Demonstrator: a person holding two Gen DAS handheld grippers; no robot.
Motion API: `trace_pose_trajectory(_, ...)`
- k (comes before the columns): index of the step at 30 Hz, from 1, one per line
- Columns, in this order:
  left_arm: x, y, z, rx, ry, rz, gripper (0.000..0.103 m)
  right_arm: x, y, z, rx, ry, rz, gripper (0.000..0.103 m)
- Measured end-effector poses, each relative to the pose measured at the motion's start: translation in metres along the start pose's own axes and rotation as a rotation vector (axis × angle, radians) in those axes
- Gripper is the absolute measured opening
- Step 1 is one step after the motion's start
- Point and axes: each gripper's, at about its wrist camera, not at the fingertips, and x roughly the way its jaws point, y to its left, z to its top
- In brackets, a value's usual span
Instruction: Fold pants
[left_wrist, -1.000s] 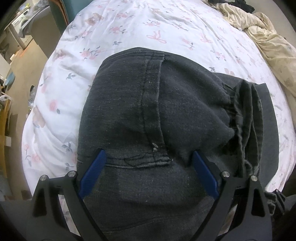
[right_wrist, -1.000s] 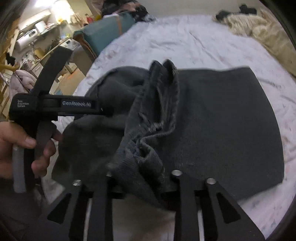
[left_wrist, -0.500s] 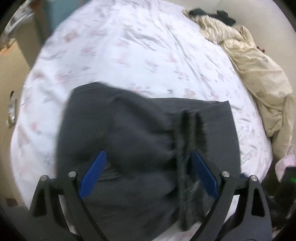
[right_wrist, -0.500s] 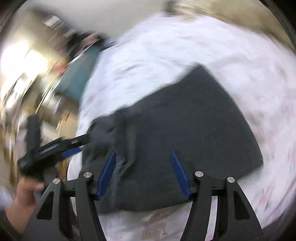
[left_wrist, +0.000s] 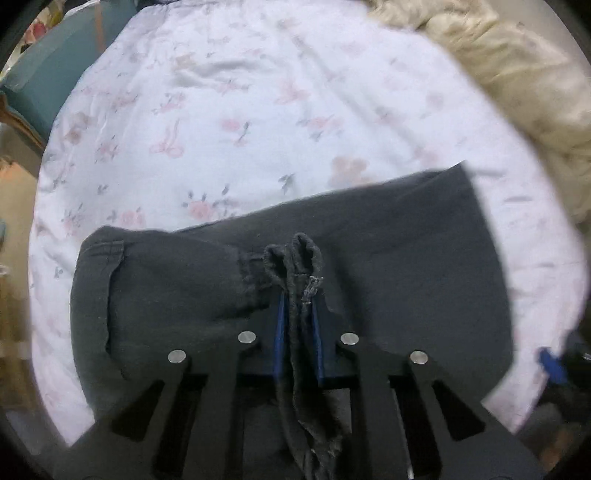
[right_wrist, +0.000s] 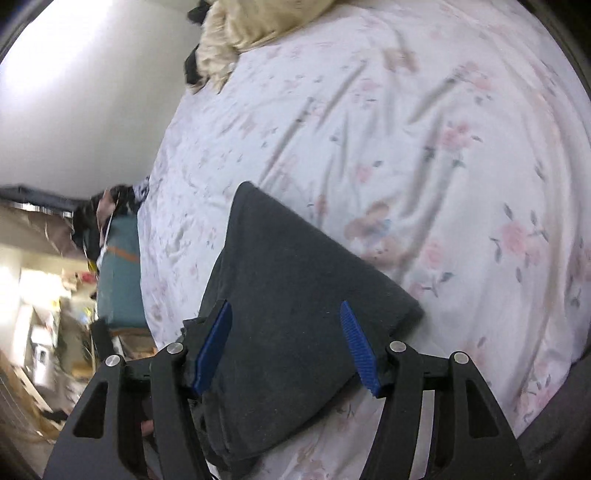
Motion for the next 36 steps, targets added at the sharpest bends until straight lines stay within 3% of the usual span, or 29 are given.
trace_pose_trajectory(2,-0.026,0.005,0.001,-0.001,-0.066,-0.039,0.009,-0.002,-0.004,0.002,0.022,0.002,0.018,0.063)
trace_pose_trajectory(5,-0.031,0.021,0.009,-0.047,-0.107,-0.016,0.010,0.002,-0.002,0.002,0.028,0.011,0.035,0.063)
trace_pose_trajectory(8,-0.012,0.034,0.019,-0.081,-0.079,-0.006,0.010,0.004,-0.001,0.002,0.026,0.010,0.034,0.063)
trace_pose_trajectory(10,0.010,0.037,0.018,-0.106,0.049,-0.012,0.019,0.001,-0.004,0.004,0.036,0.002,0.026,0.063)
trace_pose_trajectory(11,0.017,0.038,0.015,-0.119,0.114,-0.004,0.035,-0.001,-0.007,0.005,0.046,-0.004,0.022,0.063)
trace_pose_trajectory(12,0.017,0.038,0.014,-0.114,0.117,0.017,0.043,-0.004,-0.011,0.007,0.060,-0.015,0.014,0.063)
trace_pose_trajectory(15,-0.017,0.031,0.003,-0.065,-0.049,0.126,0.049,-0.016,-0.018,0.013,0.078,-0.085,-0.033,0.063)
trace_pose_trajectory(18,-0.049,0.008,-0.019,0.018,-0.171,0.056,0.051,-0.018,-0.017,0.017,0.068,-0.100,-0.041,0.063)
trace_pose_trajectory(19,-0.053,-0.003,-0.028,0.068,-0.183,0.031,0.051,-0.015,-0.016,0.016,0.057,-0.091,-0.045,0.063)
trace_pose_trajectory(21,-0.053,-0.026,-0.052,0.186,-0.206,0.055,0.051,-0.004,-0.011,0.014,0.026,-0.055,-0.055,0.063)
trace_pose_trajectory(23,-0.028,-0.035,-0.068,0.245,-0.114,0.063,0.051,0.014,-0.001,0.010,-0.026,0.014,-0.067,0.063)
trace_pose_trajectory(24,-0.009,-0.031,-0.075,0.221,-0.035,0.055,0.051,0.024,0.003,0.007,-0.051,0.046,-0.083,0.063)
trace_pose_trajectory(26,0.013,-0.018,-0.080,0.157,0.016,0.060,0.051,0.050,0.006,-0.002,-0.099,0.140,-0.126,0.063)
trace_pose_trajectory(29,0.017,-0.011,-0.078,0.133,0.014,0.027,0.051,0.084,-0.009,-0.014,-0.096,0.254,-0.244,0.063)
trace_pose_trajectory(32,0.002,-0.016,-0.072,0.135,0.018,0.034,0.051,0.085,-0.008,-0.015,-0.123,0.256,-0.263,0.063)
trace_pose_trajectory(34,-0.016,-0.011,-0.070,0.115,-0.010,-0.015,0.054,0.079,-0.006,-0.014,-0.129,0.243,-0.252,0.063)
trace_pose_trajectory(36,-0.041,-0.002,-0.068,0.086,-0.061,-0.059,0.075,0.065,-0.004,-0.013,-0.112,0.184,-0.217,0.063)
